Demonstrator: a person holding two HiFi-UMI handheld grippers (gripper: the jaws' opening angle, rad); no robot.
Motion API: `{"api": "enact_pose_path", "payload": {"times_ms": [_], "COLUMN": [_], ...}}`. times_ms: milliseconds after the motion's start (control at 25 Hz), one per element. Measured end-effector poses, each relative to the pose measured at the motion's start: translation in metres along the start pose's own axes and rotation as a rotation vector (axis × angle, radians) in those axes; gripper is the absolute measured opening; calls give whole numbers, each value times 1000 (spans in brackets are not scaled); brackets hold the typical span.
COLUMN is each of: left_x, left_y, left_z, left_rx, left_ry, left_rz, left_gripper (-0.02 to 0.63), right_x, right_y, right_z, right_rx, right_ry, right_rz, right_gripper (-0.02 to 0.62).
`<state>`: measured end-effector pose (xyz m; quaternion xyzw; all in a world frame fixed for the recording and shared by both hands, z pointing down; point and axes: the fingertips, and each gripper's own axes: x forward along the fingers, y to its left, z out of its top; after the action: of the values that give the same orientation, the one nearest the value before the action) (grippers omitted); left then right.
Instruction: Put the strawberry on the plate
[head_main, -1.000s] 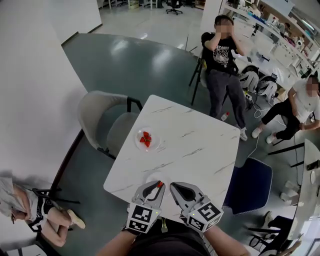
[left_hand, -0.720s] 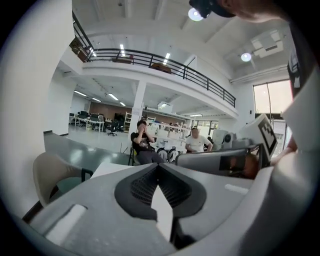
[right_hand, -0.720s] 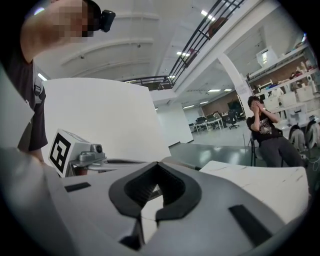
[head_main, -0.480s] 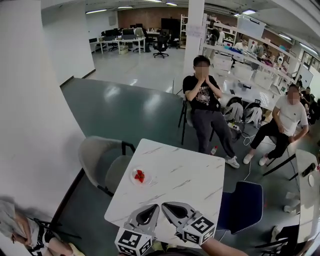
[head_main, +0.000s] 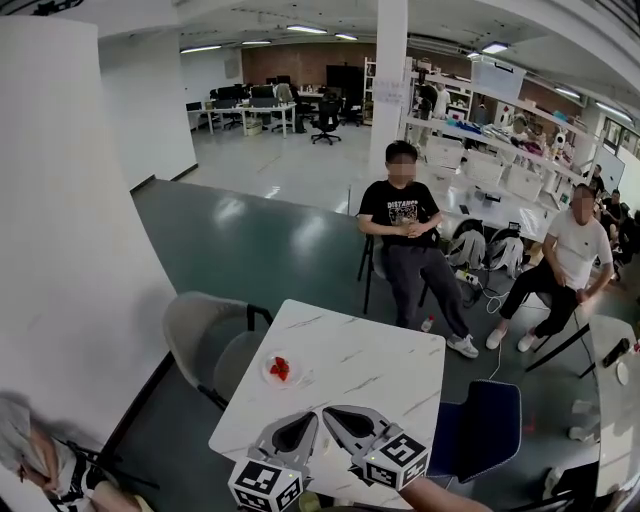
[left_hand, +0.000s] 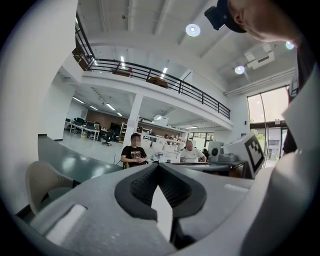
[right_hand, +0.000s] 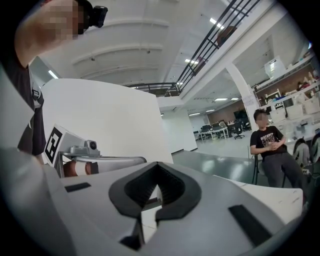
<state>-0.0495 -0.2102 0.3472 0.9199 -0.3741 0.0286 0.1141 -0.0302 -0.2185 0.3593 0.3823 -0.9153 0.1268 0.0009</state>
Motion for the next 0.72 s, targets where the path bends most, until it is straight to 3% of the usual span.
{"api": "enact_pose_path", "payload": {"times_ms": [720], "left_x": [1], "left_y": [6], "left_z": [5], "left_rx": [5], "left_ry": [-19], "left_rz": [20], "left_gripper": [9], "right_x": [-3], "right_y": [-5], "right_z": [13], "right_rx": [-37], "right_ry": [-10], "right_rz": [-12], "right_gripper": [2]}}
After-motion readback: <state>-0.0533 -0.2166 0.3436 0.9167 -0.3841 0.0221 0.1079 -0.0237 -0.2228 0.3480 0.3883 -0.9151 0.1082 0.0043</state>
